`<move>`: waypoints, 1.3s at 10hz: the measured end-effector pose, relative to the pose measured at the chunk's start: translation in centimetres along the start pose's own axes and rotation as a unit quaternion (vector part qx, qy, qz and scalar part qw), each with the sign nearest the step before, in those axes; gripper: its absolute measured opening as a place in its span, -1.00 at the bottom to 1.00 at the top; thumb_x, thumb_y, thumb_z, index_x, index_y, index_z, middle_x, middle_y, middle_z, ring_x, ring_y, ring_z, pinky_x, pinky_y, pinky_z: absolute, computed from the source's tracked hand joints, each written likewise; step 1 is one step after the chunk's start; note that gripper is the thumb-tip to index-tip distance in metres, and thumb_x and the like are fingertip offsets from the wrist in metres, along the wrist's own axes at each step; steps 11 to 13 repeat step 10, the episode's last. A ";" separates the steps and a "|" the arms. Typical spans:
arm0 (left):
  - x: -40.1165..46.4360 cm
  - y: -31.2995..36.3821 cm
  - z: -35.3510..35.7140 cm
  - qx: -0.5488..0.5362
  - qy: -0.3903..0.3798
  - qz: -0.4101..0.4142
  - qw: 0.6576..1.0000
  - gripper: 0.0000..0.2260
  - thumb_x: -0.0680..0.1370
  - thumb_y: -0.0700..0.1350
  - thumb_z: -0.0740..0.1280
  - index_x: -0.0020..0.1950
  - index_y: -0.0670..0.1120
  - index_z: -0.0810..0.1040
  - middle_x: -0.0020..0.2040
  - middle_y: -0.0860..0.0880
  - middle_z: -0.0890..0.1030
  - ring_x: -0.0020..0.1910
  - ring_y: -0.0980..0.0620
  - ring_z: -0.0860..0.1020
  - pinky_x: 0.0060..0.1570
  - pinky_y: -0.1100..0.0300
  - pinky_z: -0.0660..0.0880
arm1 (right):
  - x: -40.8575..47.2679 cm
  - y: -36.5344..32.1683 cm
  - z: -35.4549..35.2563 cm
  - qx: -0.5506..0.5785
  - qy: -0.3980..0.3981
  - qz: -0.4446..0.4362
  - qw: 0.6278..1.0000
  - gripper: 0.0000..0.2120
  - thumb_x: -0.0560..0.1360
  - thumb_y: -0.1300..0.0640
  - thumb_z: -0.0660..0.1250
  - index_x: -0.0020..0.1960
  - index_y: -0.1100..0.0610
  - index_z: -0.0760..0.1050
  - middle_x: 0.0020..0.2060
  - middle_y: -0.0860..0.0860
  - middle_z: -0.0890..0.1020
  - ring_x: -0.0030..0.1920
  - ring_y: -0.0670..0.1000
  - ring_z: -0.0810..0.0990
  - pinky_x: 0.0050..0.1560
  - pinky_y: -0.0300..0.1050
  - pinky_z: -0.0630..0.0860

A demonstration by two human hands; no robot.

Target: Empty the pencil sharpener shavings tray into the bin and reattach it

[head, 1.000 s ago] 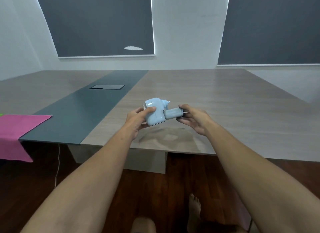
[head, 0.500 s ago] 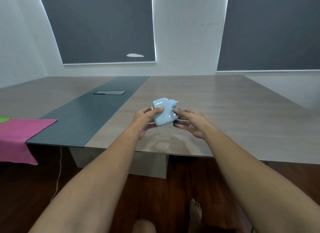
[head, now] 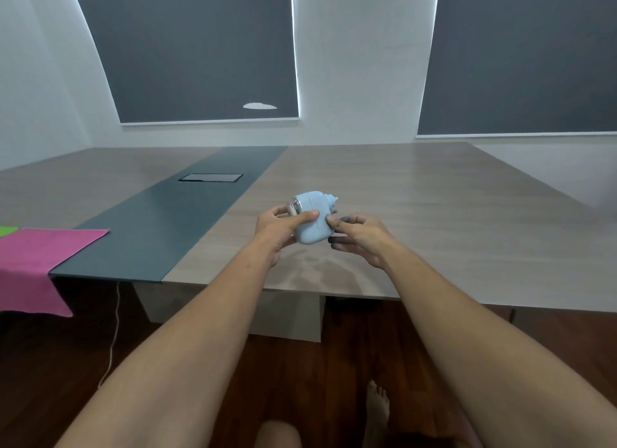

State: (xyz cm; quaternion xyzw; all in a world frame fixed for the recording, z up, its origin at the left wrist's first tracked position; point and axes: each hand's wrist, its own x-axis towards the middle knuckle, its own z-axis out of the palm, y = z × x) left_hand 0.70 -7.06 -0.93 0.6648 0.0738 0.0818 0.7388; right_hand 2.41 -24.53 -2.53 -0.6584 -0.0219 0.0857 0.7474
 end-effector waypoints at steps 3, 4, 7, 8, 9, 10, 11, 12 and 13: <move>1.0 -1.2 -2.0 0.200 0.240 0.061 0.948 -0.39 0.22 -0.04 0.63 0.16 -0.14 0.45 0.00 -0.03 0.57 -0.08 -0.04 0.53 -0.06 0.18 0.44 | 0.7 0.7 -1.5 -0.201 0.157 -0.056 0.965 -0.59 0.39 -0.19 0.46 0.01 0.13 0.61 0.01 0.01 0.67 0.03 0.02 0.65 0.06 -0.10 0.58; 1.5 -2.1 -3.1 0.232 0.278 0.074 0.929 -0.41 0.23 -0.05 0.62 0.14 -0.13 0.42 0.07 -0.08 0.58 0.00 -0.11 0.56 -0.07 0.16 0.39 | 0.3 1.4 -3.0 -0.328 0.166 -0.100 0.924 -0.56 0.45 -0.23 0.36 0.11 0.10 0.62 0.13 -0.02 0.65 0.24 0.03 0.55 0.11 -0.14 0.41; 2.1 -4.5 -4.2 0.252 0.302 0.072 0.916 -0.39 0.25 -0.12 0.60 0.18 -0.18 0.39 0.22 -0.15 0.53 0.18 -0.19 0.53 0.05 0.04 0.43 | 0.0 4.3 -8.2 -0.584 0.189 -0.109 0.782 -0.31 0.51 -0.31 0.17 0.46 0.12 0.41 0.48 0.11 0.42 0.52 0.17 0.25 0.50 0.09 0.20; 1.9 -4.5 -4.0 0.245 0.303 0.063 0.919 -0.37 0.26 -0.11 0.61 0.20 -0.18 0.37 0.24 -0.16 0.51 0.18 -0.20 0.53 0.07 0.03 0.43 | -0.2 4.3 -9.0 -0.611 0.184 -0.095 0.764 -0.30 0.51 -0.32 0.13 0.49 0.11 0.38 0.51 0.11 0.37 0.54 0.17 0.22 0.52 0.13 0.15; 2.0 -4.7 -4.2 0.239 0.299 0.054 0.922 -0.32 0.26 -0.08 0.61 0.25 -0.19 0.35 0.28 -0.17 0.47 0.23 -0.22 0.50 0.14 -0.01 0.43 | -0.4 4.3 -9.5 -0.627 0.179 -0.096 0.752 -0.30 0.53 -0.32 0.12 0.51 0.10 0.35 0.53 0.11 0.33 0.55 0.16 0.20 0.53 0.14 0.14; 1.6 -3.8 -3.8 0.288 0.325 0.086 0.896 -0.17 0.26 0.04 0.61 0.39 -0.20 0.31 0.38 -0.19 0.41 0.37 -0.20 0.39 0.29 -0.03 0.35 | -0.6 3.9 -9.9 -0.629 0.184 -0.082 0.751 -0.29 0.53 -0.33 0.10 0.52 0.09 0.32 0.54 0.10 0.31 0.56 0.15 0.18 0.53 0.16 0.13; 1.6 -3.8 -3.8 0.288 0.325 0.086 0.896 -0.17 0.26 0.04 0.61 0.39 -0.20 0.31 0.38 -0.19 0.41 0.37 -0.20 0.39 0.29 -0.03 0.35 | -0.6 3.9 -9.9 -0.629 0.184 -0.082 0.751 -0.29 0.53 -0.33 0.10 0.52 0.09 0.32 0.54 0.10 0.31 0.56 0.15 0.18 0.53 0.16 0.13; 1.6 -3.8 -3.8 0.288 0.325 0.086 0.896 -0.17 0.26 0.04 0.61 0.39 -0.20 0.31 0.38 -0.19 0.41 0.37 -0.20 0.39 0.29 -0.03 0.35 | -0.6 3.9 -9.9 -0.629 0.184 -0.082 0.751 -0.29 0.53 -0.33 0.10 0.52 0.09 0.32 0.54 0.10 0.31 0.56 0.15 0.18 0.53 0.16 0.13; 1.6 -3.8 -3.8 0.288 0.325 0.086 0.896 -0.17 0.26 0.04 0.61 0.39 -0.20 0.31 0.38 -0.19 0.41 0.37 -0.20 0.39 0.29 -0.03 0.35 | -0.6 3.9 -9.9 -0.629 0.184 -0.082 0.751 -0.29 0.53 -0.33 0.10 0.52 0.09 0.32 0.54 0.10 0.31 0.56 0.15 0.18 0.53 0.16 0.13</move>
